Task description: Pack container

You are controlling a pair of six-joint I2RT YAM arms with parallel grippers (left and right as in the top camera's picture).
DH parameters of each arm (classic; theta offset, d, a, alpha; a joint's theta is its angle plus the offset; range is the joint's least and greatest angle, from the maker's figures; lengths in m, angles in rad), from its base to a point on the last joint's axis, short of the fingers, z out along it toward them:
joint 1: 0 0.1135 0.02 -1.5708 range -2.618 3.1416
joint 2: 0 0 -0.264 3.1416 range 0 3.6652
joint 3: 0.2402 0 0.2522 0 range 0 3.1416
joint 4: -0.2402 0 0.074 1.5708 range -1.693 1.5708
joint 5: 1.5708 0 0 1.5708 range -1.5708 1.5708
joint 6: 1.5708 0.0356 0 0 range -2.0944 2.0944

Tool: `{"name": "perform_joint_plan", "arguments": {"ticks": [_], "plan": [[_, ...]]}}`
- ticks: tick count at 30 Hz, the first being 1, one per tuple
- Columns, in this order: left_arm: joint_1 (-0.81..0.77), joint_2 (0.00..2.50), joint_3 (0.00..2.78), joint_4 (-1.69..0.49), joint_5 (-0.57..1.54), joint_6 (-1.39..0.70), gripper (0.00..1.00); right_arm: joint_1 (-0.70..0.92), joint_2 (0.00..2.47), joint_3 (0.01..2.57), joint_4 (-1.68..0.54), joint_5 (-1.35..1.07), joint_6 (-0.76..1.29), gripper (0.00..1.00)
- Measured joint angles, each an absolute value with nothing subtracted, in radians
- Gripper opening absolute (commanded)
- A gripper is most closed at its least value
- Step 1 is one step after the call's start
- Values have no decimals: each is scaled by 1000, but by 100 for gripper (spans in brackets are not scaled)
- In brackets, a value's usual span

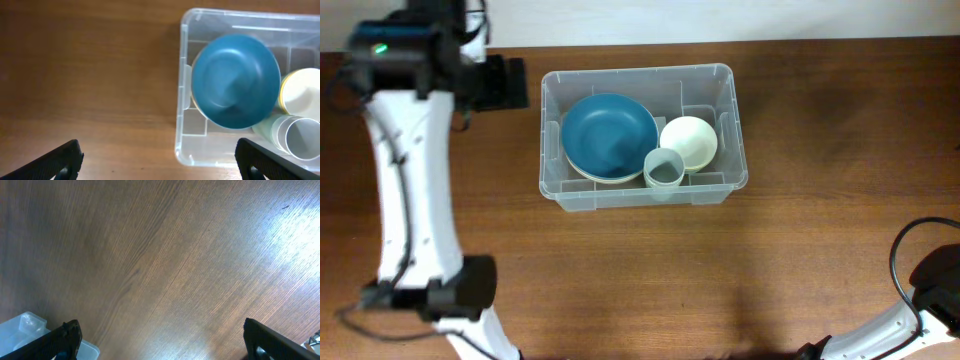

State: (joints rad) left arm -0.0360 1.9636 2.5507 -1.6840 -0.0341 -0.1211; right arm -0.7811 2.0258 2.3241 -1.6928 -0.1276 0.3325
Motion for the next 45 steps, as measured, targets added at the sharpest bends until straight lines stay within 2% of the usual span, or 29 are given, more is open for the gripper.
{"name": "perform_joint_plan", "arguments": {"ticks": [6, 14, 18, 25, 30, 33, 38, 45], "plan": [[-19, 1696, 2286, -1678, -57, -147, 100, -781, 2026, 2324, -1693, -128, 332, 99], [-19, 1292, 1829, -1463, -25, -184, 100, -781, 2026, 2324, -1692, -128, 332, 99], [-19, 1122, 1659, -1457, 4, -239, 100, -781, 2026, 2324, -1692, -128, 332, 99], [-19, 1012, 1559, -1576, 49, -303, 100, -781, 2026, 2324, -1692, -128, 332, 99], [-19, 997, 1557, -1599, 105, -312, 100, -781, 2026, 2324, -1692, -128, 332, 99], [-19, 995, 1546, -1578, 63, -311, 100, -781, 2026, 2324, -1692, -128, 332, 99], [-19, 980, 1419, -1351, -7, -206, 100, -781, 2026, 2324, -1692, -128, 332, 99], [-19, 894, 981, -750, 67, 138, 100, -781, 2026, 2324, -1693, -128, 332, 99]]}}
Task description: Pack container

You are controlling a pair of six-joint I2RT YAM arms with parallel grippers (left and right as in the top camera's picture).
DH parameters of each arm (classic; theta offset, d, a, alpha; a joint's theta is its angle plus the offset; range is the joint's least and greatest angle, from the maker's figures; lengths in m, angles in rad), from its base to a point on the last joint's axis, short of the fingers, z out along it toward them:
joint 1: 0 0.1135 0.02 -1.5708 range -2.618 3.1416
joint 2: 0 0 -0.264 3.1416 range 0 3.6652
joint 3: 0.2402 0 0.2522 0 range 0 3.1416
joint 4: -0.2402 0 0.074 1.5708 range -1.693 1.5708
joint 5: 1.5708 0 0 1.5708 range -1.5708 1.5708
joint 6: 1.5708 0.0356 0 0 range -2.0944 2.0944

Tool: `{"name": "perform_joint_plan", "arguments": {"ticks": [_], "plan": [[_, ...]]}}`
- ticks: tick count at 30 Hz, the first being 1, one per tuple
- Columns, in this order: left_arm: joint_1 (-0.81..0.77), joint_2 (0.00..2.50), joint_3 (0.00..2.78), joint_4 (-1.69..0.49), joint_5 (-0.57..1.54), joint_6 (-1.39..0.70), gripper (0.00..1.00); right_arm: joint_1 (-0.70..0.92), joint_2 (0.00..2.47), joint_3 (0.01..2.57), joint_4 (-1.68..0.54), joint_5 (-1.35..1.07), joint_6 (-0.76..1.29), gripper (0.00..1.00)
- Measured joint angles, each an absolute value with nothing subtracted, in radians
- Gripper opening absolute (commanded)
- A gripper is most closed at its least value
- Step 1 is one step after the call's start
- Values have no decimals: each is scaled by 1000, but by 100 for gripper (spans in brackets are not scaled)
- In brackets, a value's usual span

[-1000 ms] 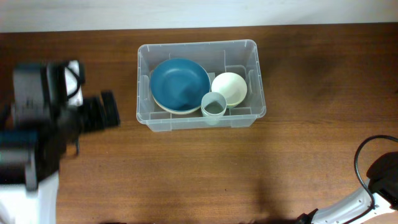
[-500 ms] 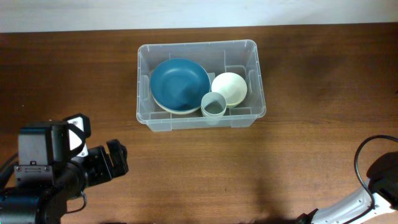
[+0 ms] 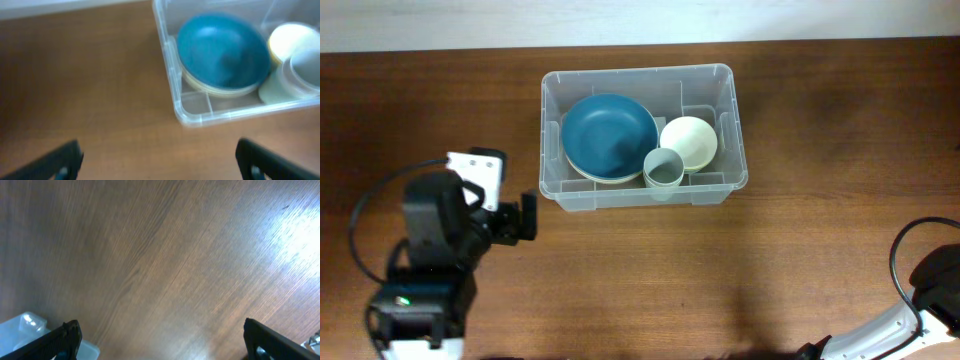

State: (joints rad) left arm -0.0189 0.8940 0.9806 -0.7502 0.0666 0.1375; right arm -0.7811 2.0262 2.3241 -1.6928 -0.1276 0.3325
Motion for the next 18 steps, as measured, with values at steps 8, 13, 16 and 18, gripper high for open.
{"name": "perform_joint_plan", "arguments": {"ticks": [8, 13, 16, 18], "plan": [[7, 586, 498, -235, 133, 266, 100, -781, 2026, 2324, -1692, -127, 333, 99], [22, 432, 294, -17, 143, 282, 100, -781, 2026, 2324, -1692, -128, 332, 99], [22, 330, 184, 83, 148, 289, 100, -781, 2026, 2324, -1692, -128, 332, 99], [22, 275, 133, 117, 149, 290, 100, -781, 2026, 2324, -1692, -128, 332, 99]]}}
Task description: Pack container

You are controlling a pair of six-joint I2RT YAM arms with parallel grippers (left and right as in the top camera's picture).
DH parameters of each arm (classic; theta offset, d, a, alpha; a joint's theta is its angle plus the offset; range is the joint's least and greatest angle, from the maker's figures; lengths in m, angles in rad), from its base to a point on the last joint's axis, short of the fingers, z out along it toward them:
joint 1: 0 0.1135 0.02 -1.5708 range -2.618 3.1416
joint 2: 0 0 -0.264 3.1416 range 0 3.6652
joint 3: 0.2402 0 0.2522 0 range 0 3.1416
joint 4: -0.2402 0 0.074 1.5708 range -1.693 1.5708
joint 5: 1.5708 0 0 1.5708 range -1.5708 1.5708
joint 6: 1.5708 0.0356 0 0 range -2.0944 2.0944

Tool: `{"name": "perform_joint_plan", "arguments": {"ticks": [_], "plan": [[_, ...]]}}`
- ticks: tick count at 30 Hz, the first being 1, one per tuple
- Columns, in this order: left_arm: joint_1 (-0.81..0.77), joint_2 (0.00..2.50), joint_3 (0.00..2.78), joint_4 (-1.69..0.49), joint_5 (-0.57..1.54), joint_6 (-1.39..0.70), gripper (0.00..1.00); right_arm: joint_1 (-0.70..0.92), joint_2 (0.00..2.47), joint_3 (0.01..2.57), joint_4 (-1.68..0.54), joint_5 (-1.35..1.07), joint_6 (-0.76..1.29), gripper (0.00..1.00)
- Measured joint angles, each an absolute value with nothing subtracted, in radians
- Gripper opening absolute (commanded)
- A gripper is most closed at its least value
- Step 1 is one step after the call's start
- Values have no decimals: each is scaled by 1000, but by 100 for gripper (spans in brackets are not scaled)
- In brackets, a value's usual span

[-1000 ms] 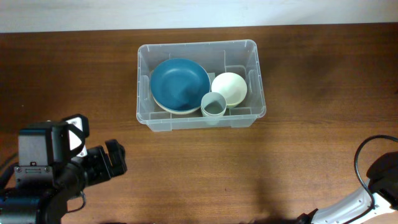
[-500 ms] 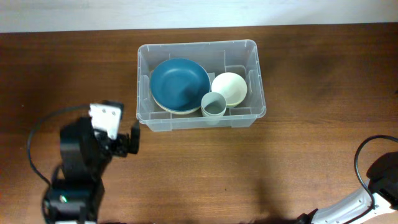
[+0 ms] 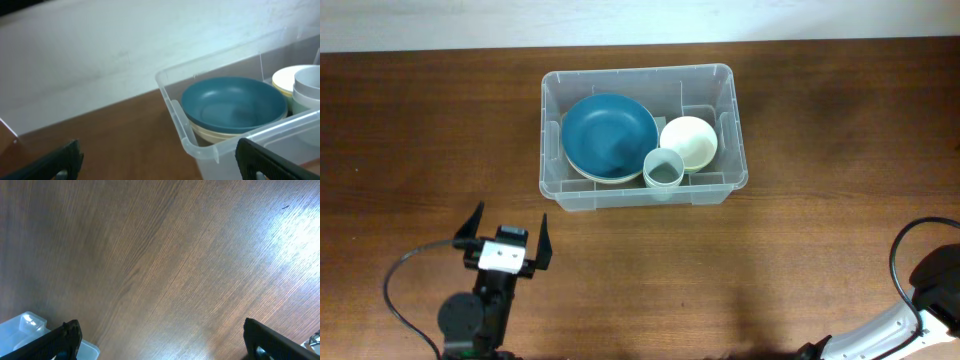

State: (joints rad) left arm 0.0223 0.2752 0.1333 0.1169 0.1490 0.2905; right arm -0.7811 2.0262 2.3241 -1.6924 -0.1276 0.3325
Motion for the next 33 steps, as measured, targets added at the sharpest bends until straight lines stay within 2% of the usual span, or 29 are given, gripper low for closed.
{"name": "perform_joint_plan", "arguments": {"ticks": [11, 19, 33], "plan": [[22, 23, 36, 109, 151, 293, 100, -781, 2026, 2324, -1692, -128, 333, 99], [22, 13, 20, -64, 150, 293, 100, -781, 2026, 2324, -1692, -128, 332, 99], [22, 13, 15, -66, 150, 293, 100, -781, 2026, 2324, -1693, -128, 332, 99]]}}
